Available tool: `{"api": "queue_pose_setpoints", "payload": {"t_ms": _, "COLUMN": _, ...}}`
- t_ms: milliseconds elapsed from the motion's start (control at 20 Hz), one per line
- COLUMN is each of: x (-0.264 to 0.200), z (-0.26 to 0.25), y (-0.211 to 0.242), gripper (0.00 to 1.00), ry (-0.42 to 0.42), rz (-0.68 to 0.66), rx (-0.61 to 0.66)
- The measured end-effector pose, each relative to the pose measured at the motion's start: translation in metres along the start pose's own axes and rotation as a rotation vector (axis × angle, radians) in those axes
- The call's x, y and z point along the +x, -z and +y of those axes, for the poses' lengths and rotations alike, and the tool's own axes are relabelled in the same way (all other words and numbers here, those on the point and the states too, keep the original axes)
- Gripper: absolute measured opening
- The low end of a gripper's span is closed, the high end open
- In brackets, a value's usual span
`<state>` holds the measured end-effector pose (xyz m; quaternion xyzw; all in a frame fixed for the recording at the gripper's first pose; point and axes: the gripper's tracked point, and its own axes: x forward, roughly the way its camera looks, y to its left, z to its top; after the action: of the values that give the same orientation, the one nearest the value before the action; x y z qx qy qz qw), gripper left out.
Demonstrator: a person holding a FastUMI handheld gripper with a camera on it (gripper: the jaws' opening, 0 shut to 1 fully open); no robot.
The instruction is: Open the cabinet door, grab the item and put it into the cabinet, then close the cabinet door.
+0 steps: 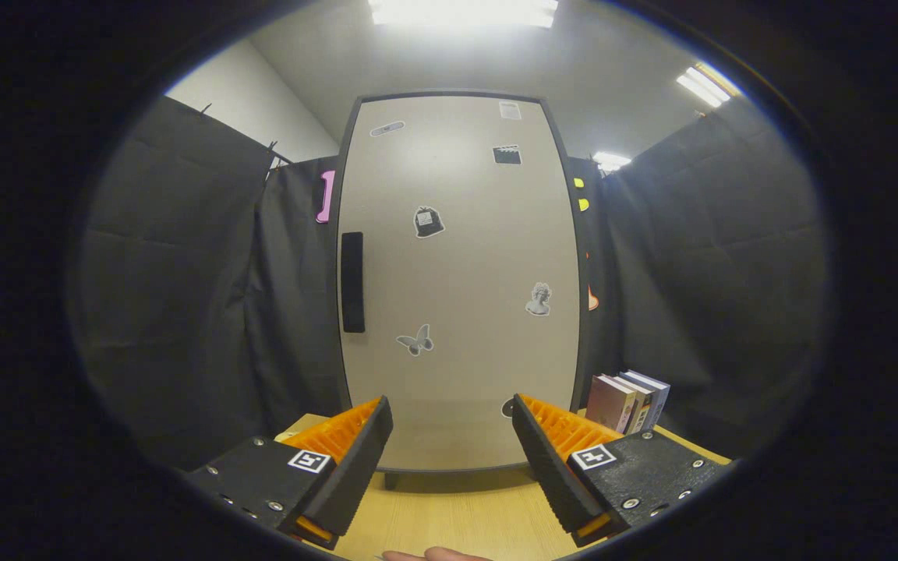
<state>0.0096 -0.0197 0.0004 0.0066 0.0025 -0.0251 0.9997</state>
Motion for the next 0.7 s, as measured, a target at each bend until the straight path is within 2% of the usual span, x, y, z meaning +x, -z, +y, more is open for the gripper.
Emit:
{"api": "queue_pose_setpoints", "payload": {"t_ms": 300, "x": 0.014, "z": 0.005, "y": -0.014, "gripper": 0.96, "ry": -0.015, "rz": -0.016, "rx": -0.028}}
{"api": "queue_pose_setpoints", "payload": {"t_ms": 700, "x": 0.070, "z": 0.038, "y": -0.062, "gripper": 0.96, "ry": -0.075, "rz": -0.040, "rx": 0.006}}
